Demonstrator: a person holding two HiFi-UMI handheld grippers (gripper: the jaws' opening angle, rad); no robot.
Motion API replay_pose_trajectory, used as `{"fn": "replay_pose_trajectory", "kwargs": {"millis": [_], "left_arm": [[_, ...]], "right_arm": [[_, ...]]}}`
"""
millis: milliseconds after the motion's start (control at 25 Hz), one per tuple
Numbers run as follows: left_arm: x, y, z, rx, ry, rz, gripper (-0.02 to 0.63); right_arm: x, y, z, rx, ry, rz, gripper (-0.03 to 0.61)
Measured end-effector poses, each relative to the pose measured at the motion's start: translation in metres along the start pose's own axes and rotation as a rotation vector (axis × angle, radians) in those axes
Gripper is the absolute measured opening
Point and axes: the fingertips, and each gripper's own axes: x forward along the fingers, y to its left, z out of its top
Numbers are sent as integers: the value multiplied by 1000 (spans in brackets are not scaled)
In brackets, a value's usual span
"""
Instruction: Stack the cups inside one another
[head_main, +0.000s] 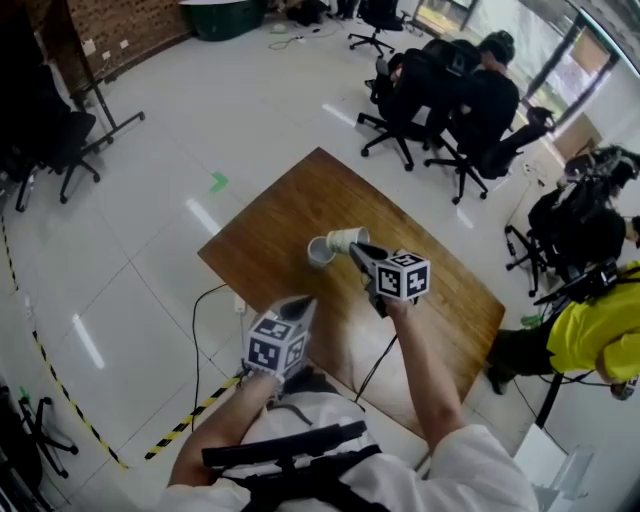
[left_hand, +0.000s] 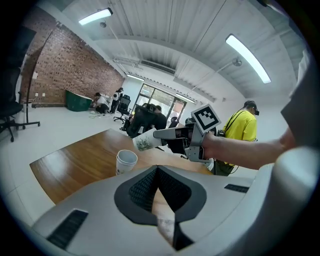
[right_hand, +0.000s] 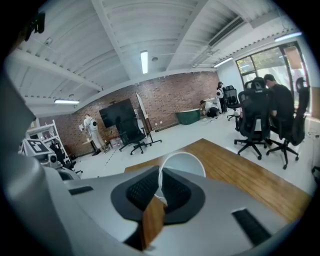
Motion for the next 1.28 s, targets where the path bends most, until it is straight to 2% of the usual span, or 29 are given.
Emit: {"fn": "replay_pose_trajectory", "kwargs": {"millis": [240,520,840,1280], "left_arm": [[-10,7,9,-11,-36,24,-9],[-20,16,9,-25,-51,51,-9],[-27,24,5,-36,-53,70,-9],[-37,31,-3,-57,-59,110,-9]], "right_arm": [[22,13,-3,-43,61,29,21],[36,11,-13,-114,133,2,21],[50,18,-25,-298,251,-37,21],[68,28,-41,-384,347,-33,21]]}}
